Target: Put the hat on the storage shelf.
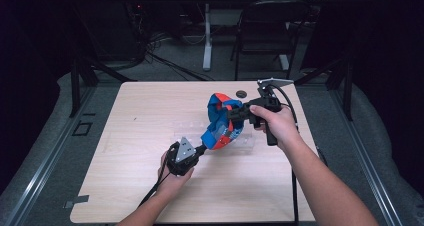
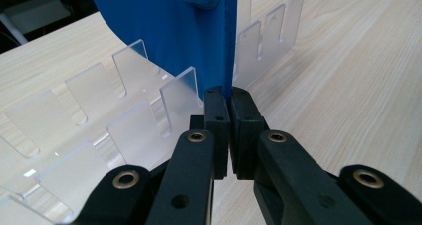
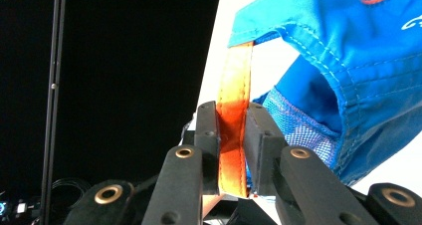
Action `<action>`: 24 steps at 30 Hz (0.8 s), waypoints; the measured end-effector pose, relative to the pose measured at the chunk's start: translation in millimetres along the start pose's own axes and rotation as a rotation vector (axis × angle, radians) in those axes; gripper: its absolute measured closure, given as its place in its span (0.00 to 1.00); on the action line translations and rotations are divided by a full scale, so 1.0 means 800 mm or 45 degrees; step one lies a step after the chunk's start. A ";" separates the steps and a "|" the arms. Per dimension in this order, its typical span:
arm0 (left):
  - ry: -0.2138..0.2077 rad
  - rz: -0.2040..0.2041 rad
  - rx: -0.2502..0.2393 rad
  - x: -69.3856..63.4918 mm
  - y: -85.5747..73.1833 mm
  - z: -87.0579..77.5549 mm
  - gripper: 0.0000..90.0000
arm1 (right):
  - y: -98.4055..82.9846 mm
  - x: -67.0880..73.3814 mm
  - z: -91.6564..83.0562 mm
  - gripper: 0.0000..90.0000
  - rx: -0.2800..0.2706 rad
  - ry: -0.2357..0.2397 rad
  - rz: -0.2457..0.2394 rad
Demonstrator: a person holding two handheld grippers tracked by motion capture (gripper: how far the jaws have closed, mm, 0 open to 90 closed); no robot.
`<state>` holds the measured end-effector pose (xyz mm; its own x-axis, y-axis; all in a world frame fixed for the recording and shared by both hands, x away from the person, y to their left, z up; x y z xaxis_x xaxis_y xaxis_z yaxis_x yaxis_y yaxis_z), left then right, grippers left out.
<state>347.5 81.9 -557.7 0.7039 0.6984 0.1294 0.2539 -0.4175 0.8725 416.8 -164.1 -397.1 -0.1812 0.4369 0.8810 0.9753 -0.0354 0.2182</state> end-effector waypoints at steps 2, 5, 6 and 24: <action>0.001 -0.001 0.017 0.000 -0.002 0.001 0.98 | 0.001 -0.004 -0.001 0.86 0.004 -0.003 -0.004; 0.001 -0.001 0.028 0.000 -0.005 0.003 0.98 | 0.001 -0.006 -0.002 0.86 -0.009 -0.019 -0.014; 0.005 0.002 0.033 0.000 -0.005 0.003 0.98 | 0.002 -0.007 -0.002 0.86 -0.017 -0.020 -0.009; -0.015 -0.046 0.083 0.005 -0.016 -0.008 0.89 | -0.007 -0.021 -0.034 0.77 -0.088 -0.109 -0.026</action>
<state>342.6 94.0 -565.2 0.7010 0.7071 0.0929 0.3215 -0.4296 0.8438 411.1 -195.5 -401.7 -0.1865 0.5132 0.8378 0.9600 -0.0861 0.2665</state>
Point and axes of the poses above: each handheld gripper's, and its own axes: z roughly forward along the jaws, y roughly out of its top, x roughly to its left, the point moved 2 cm from there along z, roughly forward along the jaws, and after that the axes turned 4 degrees about y, right-handed, at the moved point
